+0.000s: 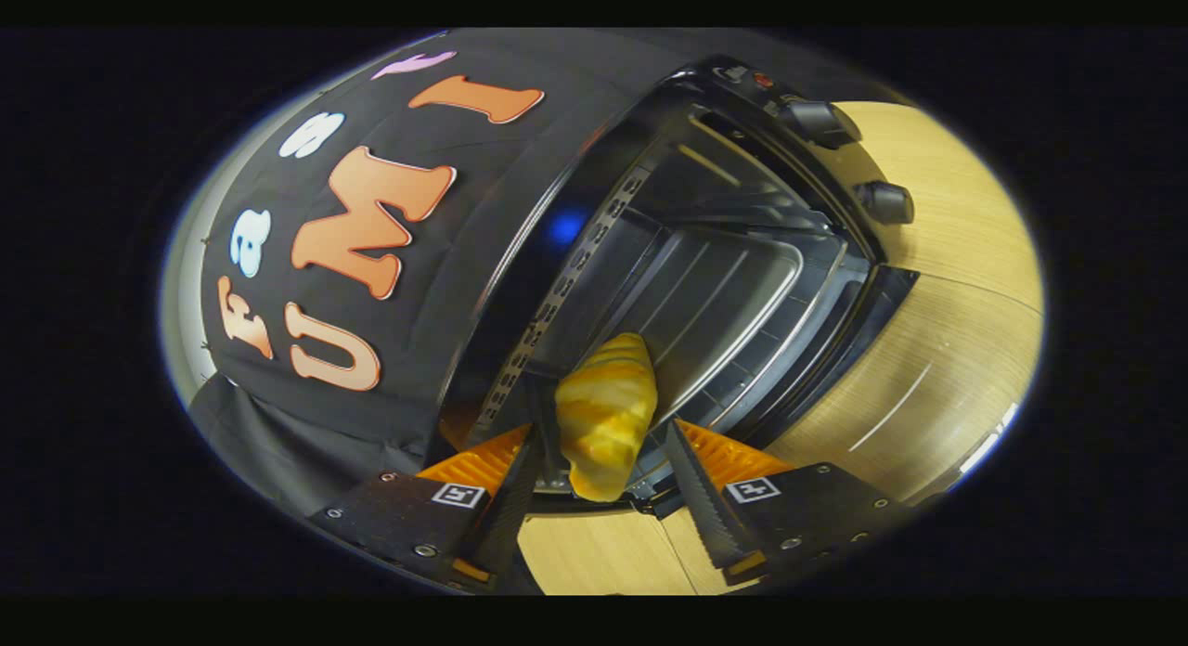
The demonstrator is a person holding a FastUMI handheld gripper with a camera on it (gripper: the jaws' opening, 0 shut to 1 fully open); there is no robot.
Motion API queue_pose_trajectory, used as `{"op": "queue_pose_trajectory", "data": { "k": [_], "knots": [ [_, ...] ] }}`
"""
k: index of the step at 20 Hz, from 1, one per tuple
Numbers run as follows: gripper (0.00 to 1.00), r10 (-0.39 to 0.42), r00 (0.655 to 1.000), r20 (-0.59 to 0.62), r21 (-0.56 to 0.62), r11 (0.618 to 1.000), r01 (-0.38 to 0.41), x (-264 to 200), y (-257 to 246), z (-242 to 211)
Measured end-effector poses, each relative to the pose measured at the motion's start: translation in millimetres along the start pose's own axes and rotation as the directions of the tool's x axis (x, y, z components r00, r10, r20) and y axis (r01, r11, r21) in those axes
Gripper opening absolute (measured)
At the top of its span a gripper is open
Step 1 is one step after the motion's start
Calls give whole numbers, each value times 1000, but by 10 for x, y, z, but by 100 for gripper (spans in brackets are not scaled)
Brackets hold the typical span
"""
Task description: Open the toaster oven, put the food inside, and close the toaster oven door.
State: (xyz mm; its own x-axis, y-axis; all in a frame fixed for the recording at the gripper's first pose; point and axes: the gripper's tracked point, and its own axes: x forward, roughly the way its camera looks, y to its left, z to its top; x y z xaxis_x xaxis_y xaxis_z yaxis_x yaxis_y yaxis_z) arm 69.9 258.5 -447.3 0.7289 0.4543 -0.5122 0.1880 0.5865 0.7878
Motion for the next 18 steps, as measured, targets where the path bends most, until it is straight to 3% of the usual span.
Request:
{"op": "queue_pose_trajectory", "data": {
  "k": [2,3,8,11,18],
  "knots": [
    [88,-5,1000,4,-16,1000,5,-122,-18,-5],
    [97,3,1000,4,-29,1000,-3,-166,7,-18],
    [98,10,1000,1,-130,991,-10,-592,10,-20],
    [98,-23,1000,9,-227,974,25,-880,-133,-21],
    [98,-167,986,18,-465,871,156,-1422,-742,-76]
  ]
}}
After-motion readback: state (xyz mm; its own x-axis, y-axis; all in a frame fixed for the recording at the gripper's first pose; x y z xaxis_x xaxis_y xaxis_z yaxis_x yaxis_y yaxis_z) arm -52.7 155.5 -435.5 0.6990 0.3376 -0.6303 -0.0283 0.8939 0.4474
